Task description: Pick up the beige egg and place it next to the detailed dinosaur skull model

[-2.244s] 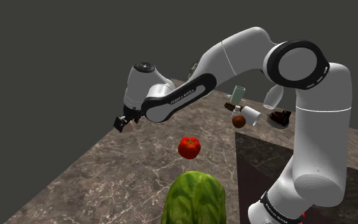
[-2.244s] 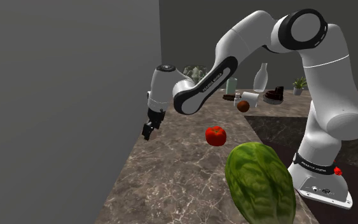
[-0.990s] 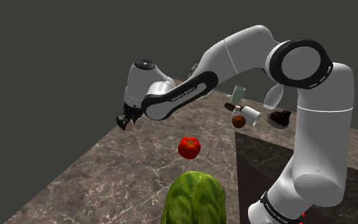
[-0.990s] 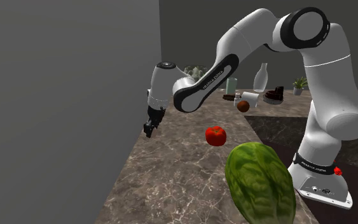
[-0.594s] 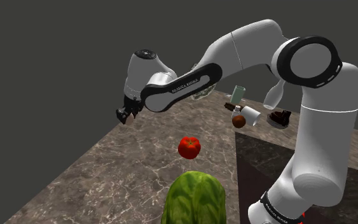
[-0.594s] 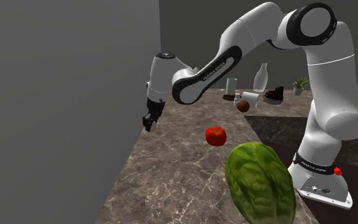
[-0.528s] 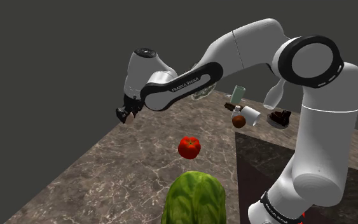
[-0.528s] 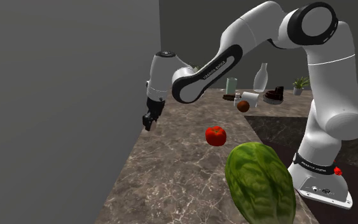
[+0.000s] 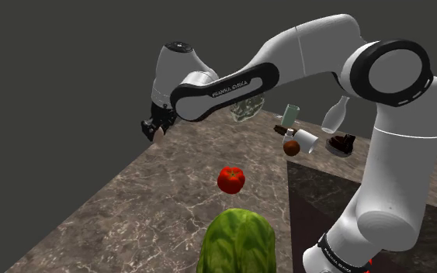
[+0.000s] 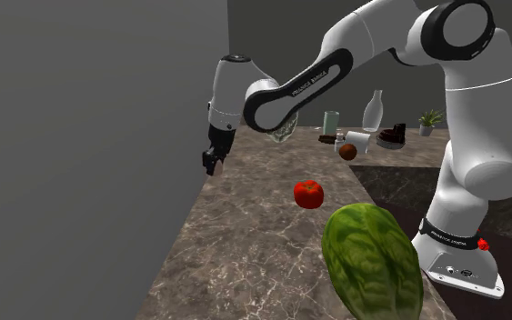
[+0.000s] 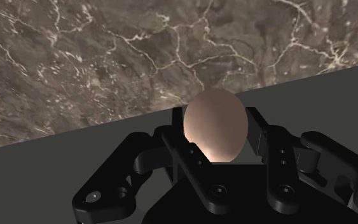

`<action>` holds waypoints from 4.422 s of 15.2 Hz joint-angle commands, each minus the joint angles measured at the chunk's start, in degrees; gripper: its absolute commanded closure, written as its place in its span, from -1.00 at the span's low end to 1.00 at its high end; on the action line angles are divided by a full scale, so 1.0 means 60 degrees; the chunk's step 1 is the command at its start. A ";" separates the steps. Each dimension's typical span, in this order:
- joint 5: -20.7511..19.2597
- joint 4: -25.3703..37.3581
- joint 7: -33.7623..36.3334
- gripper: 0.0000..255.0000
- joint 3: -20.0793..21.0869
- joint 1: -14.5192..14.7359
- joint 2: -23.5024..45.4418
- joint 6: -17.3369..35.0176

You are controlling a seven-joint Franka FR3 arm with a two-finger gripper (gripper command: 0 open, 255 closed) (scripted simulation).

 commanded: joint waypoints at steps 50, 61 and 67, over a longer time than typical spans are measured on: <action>0.1646 0.4154 -0.2683 1.00 0.0038 -0.0886 -0.1120 -0.4869; 0.2539 0.4183 -0.5133 1.00 -0.0750 -0.2446 -0.1107 -0.4629; 0.2878 0.4959 -0.6372 1.00 -0.1138 -0.3191 -0.0553 -0.4811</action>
